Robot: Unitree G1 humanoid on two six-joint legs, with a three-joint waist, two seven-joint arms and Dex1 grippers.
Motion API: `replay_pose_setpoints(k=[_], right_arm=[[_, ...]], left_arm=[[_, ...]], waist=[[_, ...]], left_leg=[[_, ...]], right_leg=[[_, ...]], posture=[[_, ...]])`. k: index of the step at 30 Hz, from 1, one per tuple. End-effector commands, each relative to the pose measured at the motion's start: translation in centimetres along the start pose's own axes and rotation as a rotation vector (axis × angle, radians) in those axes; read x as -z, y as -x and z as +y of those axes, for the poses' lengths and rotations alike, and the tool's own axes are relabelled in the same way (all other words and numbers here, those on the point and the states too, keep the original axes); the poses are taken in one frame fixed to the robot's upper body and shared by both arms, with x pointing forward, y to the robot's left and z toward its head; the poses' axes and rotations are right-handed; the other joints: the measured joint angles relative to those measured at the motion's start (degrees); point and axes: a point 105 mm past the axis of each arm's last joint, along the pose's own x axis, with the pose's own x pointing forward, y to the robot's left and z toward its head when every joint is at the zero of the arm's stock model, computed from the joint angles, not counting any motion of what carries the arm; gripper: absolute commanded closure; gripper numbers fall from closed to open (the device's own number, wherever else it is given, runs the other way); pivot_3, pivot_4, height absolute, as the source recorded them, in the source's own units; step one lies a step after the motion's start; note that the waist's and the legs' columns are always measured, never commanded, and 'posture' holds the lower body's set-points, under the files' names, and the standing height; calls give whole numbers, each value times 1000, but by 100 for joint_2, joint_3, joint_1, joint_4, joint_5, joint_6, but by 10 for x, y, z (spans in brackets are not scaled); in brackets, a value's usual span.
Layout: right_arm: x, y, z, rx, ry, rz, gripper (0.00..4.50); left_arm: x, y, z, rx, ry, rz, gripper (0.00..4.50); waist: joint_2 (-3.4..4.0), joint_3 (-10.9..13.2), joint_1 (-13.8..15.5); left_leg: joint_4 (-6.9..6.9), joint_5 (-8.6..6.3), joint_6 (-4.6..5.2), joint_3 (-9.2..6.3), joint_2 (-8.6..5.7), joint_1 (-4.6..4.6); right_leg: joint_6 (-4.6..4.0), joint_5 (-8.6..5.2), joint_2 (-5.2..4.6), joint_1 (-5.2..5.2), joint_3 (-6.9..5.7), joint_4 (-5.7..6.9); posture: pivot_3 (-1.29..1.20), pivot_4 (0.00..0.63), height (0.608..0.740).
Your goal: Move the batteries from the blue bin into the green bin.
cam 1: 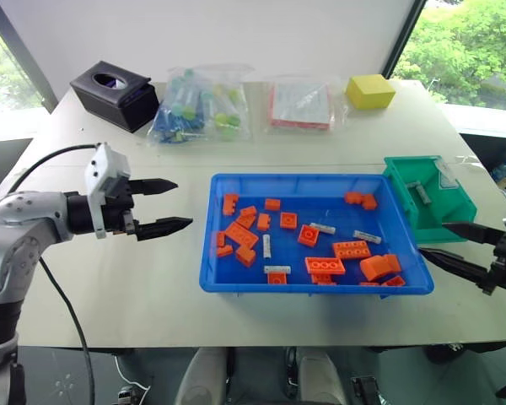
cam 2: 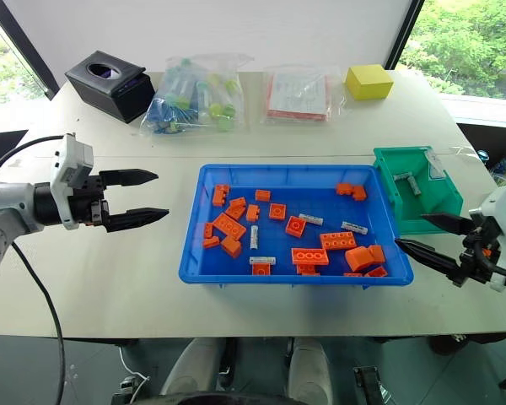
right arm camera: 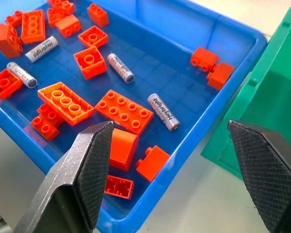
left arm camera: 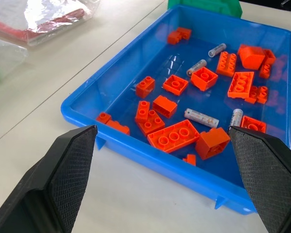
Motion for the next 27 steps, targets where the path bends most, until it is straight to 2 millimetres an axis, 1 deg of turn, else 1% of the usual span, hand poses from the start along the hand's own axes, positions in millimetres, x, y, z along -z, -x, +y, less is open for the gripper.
replay_pose_setpoints(k=[1, 10, 13, 17, 22, 25, 27], right_arm=[[-7, 2, -1, 10, 24, -29, 641], [-7, 2, 0, 11, 34, -27, 641], [-8, 0, 0, 1, 46, -20, 641], [-16, -3, -3, -14, 76, -16, 641], [-27, -6, 0, -63, 113, -24, 641], [-37, -17, 7, -108, 135, -49, 641], [-46, -31, 14, -146, 148, -70, 641]], left_arm=[[-7, 5, -2, -5, -63, 3, 0], [-8, 5, -3, 3, -60, 1, 0], [-14, 1, -3, 13, -63, -23, 0], [-21, -4, -7, 23, -57, -73, 0], [-16, -8, -18, 70, -36, -64, 0], [-15, -8, -24, 113, -28, -47, 0], [-14, -7, -28, 152, -30, -25, 0]], waist=[[0, 0, 0], [0, 0, 0], [0, 0, 1], [0, 0, -2], [-1, 0, -12], [-1, 0, -10], [-1, 0, -24]], left_leg=[[0, 0, 0, 0, 0, 0], [2, 1, 0, 2, 0, 1], [2, 1, -1, 2, 0, 1], [7, 1, -1, 4, -1, 3], [6, 2, -1, 7, 0, 6], [7, 2, -1, 7, 1, 6], [9, 3, -2, 11, 2, 10]], right_leg=[[0, 0, 0, 0, 0, 0], [0, 0, 0, 0, 1, 3], [0, 0, 0, 0, 1, 4], [1, 1, 0, 0, 5, 8], [1, 2, 1, 0, 8, 12], [1, 2, 3, 0, 8, 13], [-2, 4, 3, 0, 11, 14]], posture=[[0, 150, 692], [0, 150, 692], [0, 150, 692], [0, 150, 692], [0, 150, 692], [0, 150, 692], [0, 150, 692]])
